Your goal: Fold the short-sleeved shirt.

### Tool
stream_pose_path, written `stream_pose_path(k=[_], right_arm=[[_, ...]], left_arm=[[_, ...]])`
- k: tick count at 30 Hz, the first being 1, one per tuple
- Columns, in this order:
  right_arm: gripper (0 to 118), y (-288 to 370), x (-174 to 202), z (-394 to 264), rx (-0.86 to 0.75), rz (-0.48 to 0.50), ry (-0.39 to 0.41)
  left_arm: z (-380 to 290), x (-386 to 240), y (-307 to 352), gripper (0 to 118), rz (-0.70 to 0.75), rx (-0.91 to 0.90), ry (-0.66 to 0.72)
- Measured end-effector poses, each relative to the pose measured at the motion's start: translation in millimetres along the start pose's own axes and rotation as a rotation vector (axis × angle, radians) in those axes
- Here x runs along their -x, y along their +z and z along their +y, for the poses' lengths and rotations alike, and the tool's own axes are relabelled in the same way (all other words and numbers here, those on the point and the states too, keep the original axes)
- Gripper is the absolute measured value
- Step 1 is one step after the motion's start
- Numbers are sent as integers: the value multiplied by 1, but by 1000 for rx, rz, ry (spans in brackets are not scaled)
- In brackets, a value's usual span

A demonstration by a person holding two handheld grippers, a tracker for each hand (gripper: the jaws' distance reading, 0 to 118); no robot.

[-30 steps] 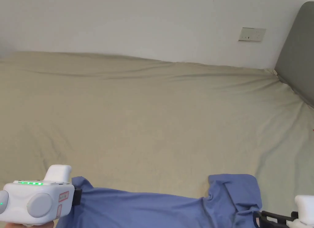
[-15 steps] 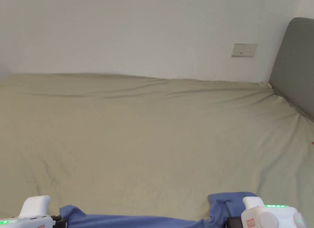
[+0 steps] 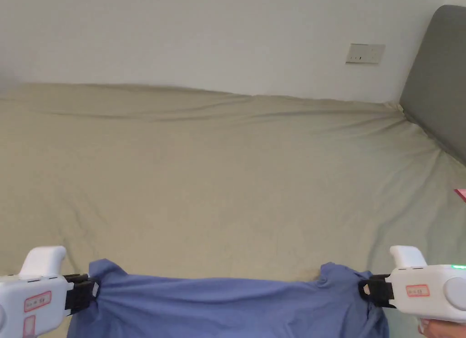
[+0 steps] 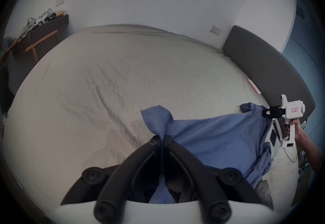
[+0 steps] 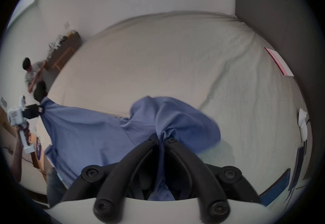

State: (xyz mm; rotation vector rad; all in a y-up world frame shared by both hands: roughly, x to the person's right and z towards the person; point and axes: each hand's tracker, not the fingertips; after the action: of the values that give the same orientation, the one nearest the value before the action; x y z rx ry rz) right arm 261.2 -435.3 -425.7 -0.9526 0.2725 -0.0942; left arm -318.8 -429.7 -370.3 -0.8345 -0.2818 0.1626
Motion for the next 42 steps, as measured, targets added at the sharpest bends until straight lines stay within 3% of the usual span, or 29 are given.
stream_pose_path(k=[3, 6, 8, 11, 15, 17, 20, 25, 28, 33, 36, 39, 42], right_arm=[[7, 31, 3, -9, -16, 69, 15], [7, 64, 8, -26, -29, 139, 48], [7, 82, 8, -41, -22, 128, 40], [7, 111, 3, -73, -11, 199, -44], [7, 130, -11, -109, 7, 226, -104], [7, 139, -16, -139, 33, 235, -115], [7, 142, -7, -164, 106, 185, -75], [7, 136, -10, -198, 141, 152, -128], [7, 124, -7, -212, 191, 83, -80], [7, 104, 1, -226, 235, 62, -59], [7, 93, -2, -229, 207, 54, -103], [7, 90, -3, -229, 199, 57, -121], [7, 90, -3, -229, 193, 43, -109]], left_arm=[[-8, -1, 30, 0, -62, -23, -28], [-26, -12, 62, 0, 41, -82, -206], [-45, -13, 79, 0, 10, -79, -266], [-81, -10, 106, 0, -77, -51, -293], [-124, -6, 126, 0, -45, -70, -340], [-134, -2, 126, 0, -80, -6, -280], [-147, -3, 125, 0, -119, 11, -298], [-170, -8, 114, 0, -104, 91, -391], [-187, -3, 97, 0, -75, 166, -424], [-206, 7, 73, 0, -63, 206, -366], [-208, 14, 67, 0, -67, 177, -262], [-212, 15, 65, 1, -69, 159, -261], [-216, 24, 64, 13, -60, 157, -259]])
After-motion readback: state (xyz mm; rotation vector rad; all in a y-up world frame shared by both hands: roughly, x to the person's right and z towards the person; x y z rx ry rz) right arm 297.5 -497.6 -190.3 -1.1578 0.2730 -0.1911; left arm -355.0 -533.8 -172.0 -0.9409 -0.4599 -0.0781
